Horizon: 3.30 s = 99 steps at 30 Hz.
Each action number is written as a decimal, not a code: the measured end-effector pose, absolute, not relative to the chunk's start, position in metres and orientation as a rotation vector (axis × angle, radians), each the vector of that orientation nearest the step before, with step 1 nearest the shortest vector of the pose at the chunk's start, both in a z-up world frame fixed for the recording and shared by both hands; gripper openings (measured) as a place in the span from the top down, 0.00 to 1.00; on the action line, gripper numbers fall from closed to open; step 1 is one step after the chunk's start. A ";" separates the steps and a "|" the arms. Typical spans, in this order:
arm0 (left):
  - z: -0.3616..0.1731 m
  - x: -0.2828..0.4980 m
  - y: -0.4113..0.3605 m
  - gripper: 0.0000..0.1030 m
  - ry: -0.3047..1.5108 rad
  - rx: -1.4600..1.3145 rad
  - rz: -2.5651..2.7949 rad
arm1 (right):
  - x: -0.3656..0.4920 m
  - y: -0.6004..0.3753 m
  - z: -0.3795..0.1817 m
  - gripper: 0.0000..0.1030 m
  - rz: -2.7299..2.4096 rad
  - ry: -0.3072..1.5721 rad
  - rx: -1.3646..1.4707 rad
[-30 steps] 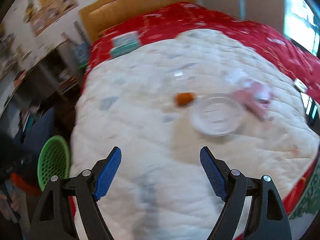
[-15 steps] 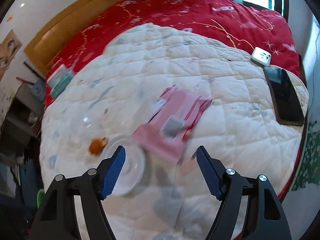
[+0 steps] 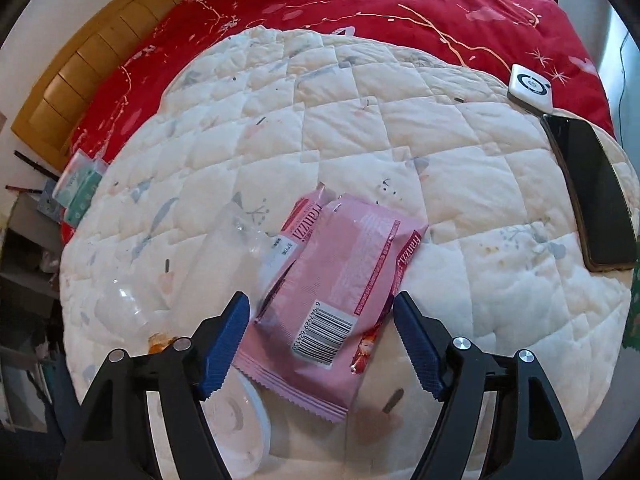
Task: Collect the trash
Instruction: 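Grasp the pink wafer package with the right tool, then grasp the clear round plastic lid with the left tool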
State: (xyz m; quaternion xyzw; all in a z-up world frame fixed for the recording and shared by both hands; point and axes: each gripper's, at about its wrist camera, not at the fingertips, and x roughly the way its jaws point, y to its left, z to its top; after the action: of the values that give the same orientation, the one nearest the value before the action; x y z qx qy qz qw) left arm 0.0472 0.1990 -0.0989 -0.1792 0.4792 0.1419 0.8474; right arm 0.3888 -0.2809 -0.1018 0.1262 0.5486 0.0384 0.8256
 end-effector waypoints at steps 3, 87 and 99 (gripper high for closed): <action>-0.099 0.050 0.197 0.29 1.012 -0.373 0.291 | 0.394 -0.280 -0.102 0.27 0.075 1.161 0.277; -0.092 0.264 -0.084 0.12 0.963 -0.129 -0.364 | 0.278 -0.335 -0.106 0.19 0.119 1.068 0.062; -0.044 0.184 0.000 0.12 0.847 -0.232 -0.226 | 0.266 -0.330 -0.097 0.45 0.076 1.046 0.036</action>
State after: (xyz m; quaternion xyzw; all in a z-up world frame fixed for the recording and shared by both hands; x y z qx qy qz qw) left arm 0.1837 0.0000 -0.0442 -0.1121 0.4093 -0.1091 0.8989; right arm 0.2657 -0.3299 -0.0974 0.0173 0.4992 0.0362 0.8656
